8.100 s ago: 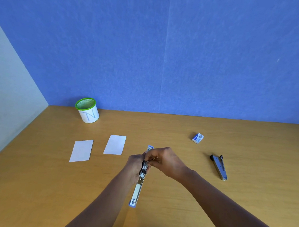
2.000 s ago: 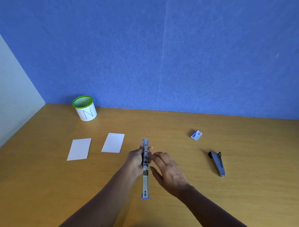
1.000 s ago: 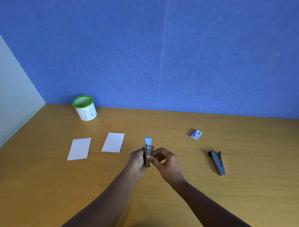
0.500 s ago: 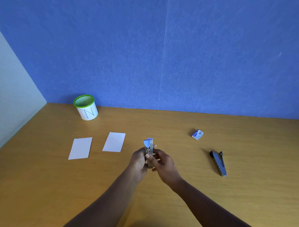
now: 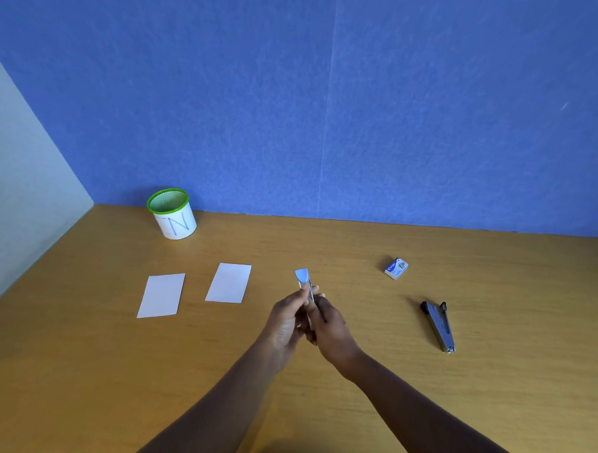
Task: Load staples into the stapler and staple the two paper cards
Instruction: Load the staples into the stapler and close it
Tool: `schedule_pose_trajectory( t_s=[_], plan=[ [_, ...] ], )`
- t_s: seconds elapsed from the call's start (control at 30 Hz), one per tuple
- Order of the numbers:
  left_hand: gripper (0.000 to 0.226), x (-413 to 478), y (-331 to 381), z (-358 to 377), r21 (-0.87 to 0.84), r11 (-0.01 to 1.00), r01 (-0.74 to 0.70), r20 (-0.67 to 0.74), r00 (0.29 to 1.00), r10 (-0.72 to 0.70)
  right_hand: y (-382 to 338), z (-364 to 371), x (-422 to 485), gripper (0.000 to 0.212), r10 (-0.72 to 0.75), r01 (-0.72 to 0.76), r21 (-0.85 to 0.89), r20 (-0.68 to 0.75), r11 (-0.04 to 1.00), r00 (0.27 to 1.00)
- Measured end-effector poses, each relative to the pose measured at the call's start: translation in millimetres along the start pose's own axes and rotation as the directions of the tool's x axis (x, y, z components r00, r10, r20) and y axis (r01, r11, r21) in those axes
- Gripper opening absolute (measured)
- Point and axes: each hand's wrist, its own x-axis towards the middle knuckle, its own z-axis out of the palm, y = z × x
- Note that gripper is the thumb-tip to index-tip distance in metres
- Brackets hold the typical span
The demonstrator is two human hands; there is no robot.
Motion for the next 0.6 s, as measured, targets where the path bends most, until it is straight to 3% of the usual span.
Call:
schedule_pose_trajectory(
  t_s=[0.13,0.6],
  plan=[
    [0.025,0.3,0.3,0.0,-0.028,0.999,-0.021,-0.026,0.999,0.02,3.9,0.5,2.6,0.025,-0.037,0.036,-0.039,-0.015,0.999,0.999],
    [0.022,-1.0,6.2,-3.7,-0.178,0.984,0.02,-0.002,1.0,-0.021,5.2,1.2,6.1,0.021,-0.112,0.111,-0.126,0.0,0.986,0.994]
  ],
)
